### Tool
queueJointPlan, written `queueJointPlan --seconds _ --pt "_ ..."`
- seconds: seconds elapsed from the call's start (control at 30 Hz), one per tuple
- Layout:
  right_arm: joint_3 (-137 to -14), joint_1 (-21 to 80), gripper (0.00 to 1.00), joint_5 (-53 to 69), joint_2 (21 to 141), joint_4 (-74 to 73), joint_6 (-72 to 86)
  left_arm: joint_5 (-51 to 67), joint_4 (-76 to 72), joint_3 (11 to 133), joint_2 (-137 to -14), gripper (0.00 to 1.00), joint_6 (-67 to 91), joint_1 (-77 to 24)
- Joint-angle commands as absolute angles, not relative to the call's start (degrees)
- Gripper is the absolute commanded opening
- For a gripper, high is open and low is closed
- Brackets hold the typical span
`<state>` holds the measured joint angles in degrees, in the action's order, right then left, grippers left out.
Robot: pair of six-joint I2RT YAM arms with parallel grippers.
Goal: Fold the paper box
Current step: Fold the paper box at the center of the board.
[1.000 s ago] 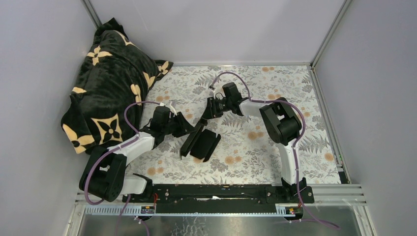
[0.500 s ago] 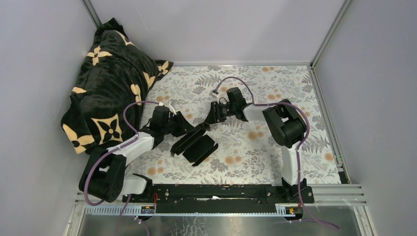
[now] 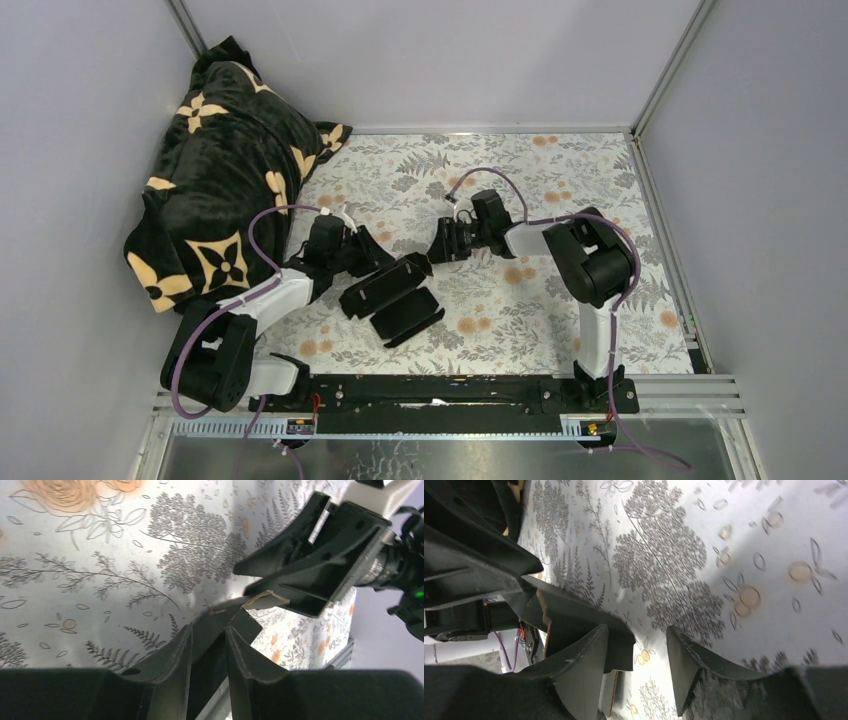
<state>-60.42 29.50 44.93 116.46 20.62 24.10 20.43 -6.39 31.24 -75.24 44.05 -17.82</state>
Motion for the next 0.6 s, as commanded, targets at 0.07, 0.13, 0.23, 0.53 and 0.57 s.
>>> queueJointPlan --seconds 0.07,0.13,0.23,0.53,0.57 --pt "-56.16 27.77 0.56 33.89 108.11 21.42 24.43 18.1 -4.07 30.12 -75.64 0.36 42.89 -17.31" --pt "-55.17 27.77 0.56 30.78 106.5 20.29 24.14 18.31 -4.28 29.83 -75.52 0.36 42.97 -17.39" --pt "-53.87 27.77 0.56 28.17 104.93 18.57 24.29 18.45 -4.56 29.39 -75.2 0.36 43.14 -17.4" --pt "-44.88 29.23 0.51 24.97 92.62 14.62 24.31 18.46 -4.57 28.74 -73.99 0.36 43.37 -17.4" --pt "-44.35 29.98 0.5 24.7 91.24 13.24 24.05 18.46 -4.55 28.76 -73.86 0.36 43.39 -17.4"
